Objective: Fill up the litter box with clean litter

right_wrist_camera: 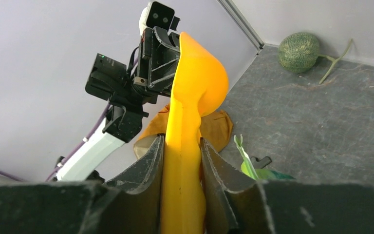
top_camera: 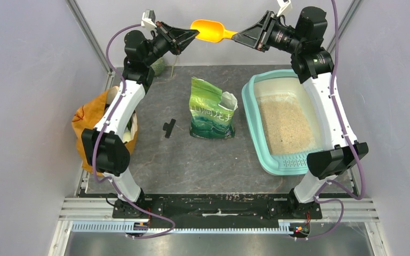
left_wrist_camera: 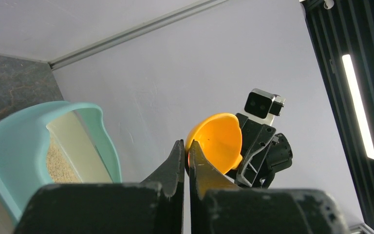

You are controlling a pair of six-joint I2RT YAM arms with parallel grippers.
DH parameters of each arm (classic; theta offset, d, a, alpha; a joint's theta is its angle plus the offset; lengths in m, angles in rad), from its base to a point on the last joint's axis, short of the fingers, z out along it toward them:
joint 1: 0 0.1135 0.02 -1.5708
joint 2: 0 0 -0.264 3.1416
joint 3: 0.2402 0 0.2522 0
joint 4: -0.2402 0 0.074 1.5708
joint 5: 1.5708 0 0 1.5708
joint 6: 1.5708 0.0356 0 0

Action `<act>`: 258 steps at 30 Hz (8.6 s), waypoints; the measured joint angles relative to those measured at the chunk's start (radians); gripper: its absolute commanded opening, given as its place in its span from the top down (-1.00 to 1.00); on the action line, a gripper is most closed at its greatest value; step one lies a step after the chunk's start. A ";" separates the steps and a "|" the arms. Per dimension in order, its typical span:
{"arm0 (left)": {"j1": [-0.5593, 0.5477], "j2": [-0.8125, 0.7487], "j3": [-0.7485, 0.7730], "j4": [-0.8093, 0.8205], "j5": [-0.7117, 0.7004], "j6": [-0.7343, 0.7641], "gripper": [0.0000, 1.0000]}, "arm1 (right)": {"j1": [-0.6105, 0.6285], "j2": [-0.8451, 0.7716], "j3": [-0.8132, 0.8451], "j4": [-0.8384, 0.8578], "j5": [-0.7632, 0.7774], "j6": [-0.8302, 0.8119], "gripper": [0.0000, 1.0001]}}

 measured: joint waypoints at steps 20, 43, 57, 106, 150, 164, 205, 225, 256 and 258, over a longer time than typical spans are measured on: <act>0.230 -0.217 -0.250 -0.280 0.334 0.954 -0.68 | -0.219 -0.209 -0.251 -0.259 -0.121 -0.168 1.00; 0.042 -0.142 -0.430 -0.457 0.380 1.707 -0.75 | -0.093 -0.106 -0.023 -1.044 0.072 -0.559 1.00; 0.025 -0.110 -0.481 -0.161 0.449 1.625 -0.76 | -0.086 -0.026 0.135 -1.065 0.101 -0.562 1.00; -0.023 -0.208 -0.625 -0.106 0.521 1.407 0.96 | 0.065 0.128 0.146 -1.066 0.309 -0.603 1.00; -0.253 -0.082 -0.215 -0.629 0.382 1.877 0.96 | 0.056 0.071 -0.341 -0.752 0.256 -0.610 1.00; -0.263 -0.052 -0.153 -0.679 0.364 1.909 0.96 | -0.054 0.003 -0.598 -0.486 -0.037 -0.485 1.00; -0.312 0.082 -0.003 -0.727 0.375 1.868 0.96 | -0.531 -0.270 -0.790 -0.784 -0.420 -0.780 1.00; -0.312 0.082 -0.001 -0.732 0.378 1.868 0.96 | -0.668 -0.234 -0.771 -0.956 -0.534 -0.910 1.00; -0.313 0.098 0.008 -0.724 0.384 1.867 0.96 | -0.730 -0.234 -0.808 -1.036 -0.549 -0.975 1.00; -0.313 0.098 0.008 -0.724 0.384 1.867 0.96 | -0.731 -0.234 -0.808 -1.030 -0.544 -0.960 1.00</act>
